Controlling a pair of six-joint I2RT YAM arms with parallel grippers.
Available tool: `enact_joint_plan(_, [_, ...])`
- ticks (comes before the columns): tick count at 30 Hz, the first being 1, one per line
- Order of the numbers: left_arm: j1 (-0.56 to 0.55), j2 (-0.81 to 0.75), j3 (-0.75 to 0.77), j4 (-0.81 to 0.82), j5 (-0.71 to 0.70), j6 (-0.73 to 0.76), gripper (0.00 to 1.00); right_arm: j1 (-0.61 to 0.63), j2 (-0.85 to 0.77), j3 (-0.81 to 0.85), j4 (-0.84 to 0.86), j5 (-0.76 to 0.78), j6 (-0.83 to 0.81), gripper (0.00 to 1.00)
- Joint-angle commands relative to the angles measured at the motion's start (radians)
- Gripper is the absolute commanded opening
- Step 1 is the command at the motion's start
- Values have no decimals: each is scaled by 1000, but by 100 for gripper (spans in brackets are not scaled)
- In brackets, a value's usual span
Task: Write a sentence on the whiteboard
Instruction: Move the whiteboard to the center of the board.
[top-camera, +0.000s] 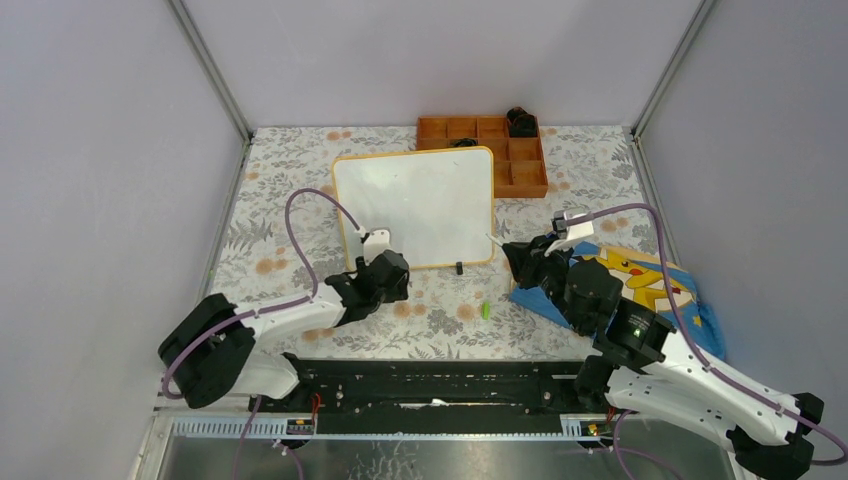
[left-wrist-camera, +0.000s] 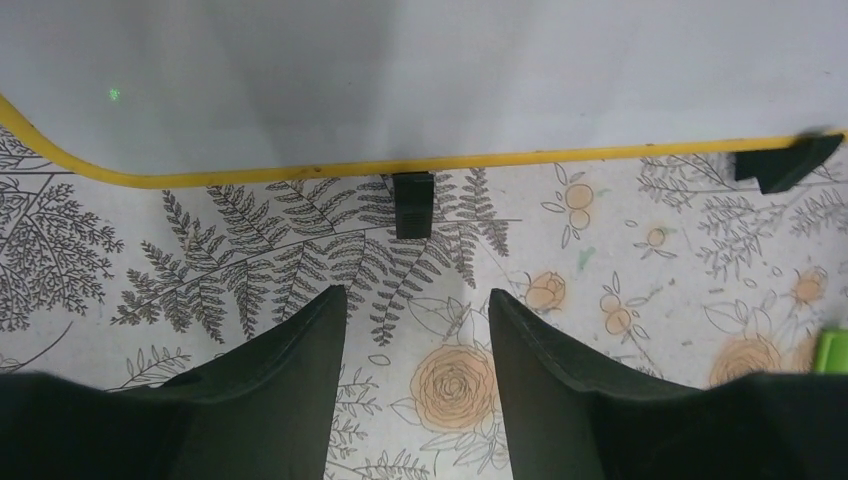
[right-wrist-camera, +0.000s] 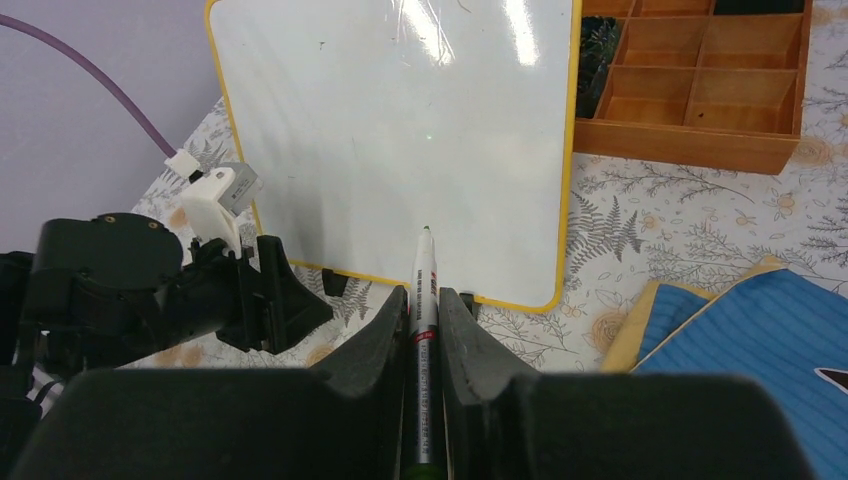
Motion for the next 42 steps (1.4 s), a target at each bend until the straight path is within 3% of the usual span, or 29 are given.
enact_joint_plan(1, [-14,56,15,96,-116,-72,60,-6,-18,7,9,17,16,0])
enact_joint_plan(26, [-33,205,59,220,-232,-57,46,-5,-32,4,-16,1,33,0])
enact_joint_plan(37, [-55,246,73,215,-269,-35,35,-5,-23,5,-12,-11,45,0])
enact_joint_plan(42, [-64,249,69,218,-272,-34,25,-5,-23,8,-18,-11,47,0])
